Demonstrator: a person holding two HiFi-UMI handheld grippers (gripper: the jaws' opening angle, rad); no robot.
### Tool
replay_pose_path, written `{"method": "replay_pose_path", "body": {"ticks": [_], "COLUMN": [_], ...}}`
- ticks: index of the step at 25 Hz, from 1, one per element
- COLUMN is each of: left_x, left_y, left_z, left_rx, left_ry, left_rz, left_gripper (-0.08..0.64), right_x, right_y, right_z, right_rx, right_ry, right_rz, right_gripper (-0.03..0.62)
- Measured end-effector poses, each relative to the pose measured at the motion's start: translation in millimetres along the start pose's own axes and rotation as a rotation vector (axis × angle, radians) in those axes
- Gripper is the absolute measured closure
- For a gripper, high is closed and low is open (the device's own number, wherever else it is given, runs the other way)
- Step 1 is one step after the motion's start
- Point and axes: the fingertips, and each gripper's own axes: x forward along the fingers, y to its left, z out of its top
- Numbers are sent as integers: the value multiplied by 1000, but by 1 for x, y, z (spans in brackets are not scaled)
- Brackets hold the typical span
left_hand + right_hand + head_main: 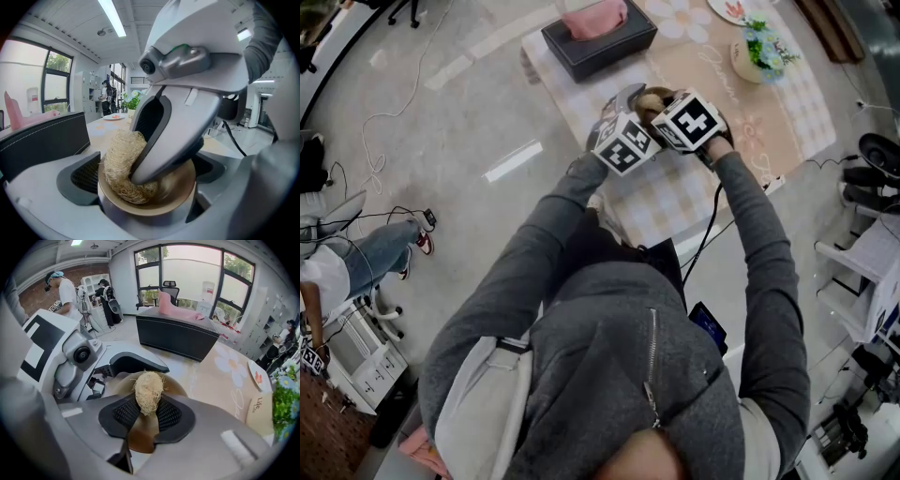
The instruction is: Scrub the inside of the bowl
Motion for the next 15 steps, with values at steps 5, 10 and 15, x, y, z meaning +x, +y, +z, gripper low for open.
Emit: {"method": "replay_pose_path", "body": {"ticks": [5, 10, 15], "left_x": [1, 0, -1], "left_y": [-1, -1, 0], "left_z": [0, 0, 1], "left_rx": [-1, -1, 0], "left_ry": [1, 2, -1], "left_rz": [-1, 0, 2], "left_gripper": [-34, -34, -34], "right_x": [0, -2, -1], "right_y": [-3, -7, -7], "right_z": [-1, 0, -8], "right_rx": [-25, -56, -67], "right_ry": [11, 17, 53], "right_rz": [-35, -75, -92], "right_gripper": [506, 506, 506]}}
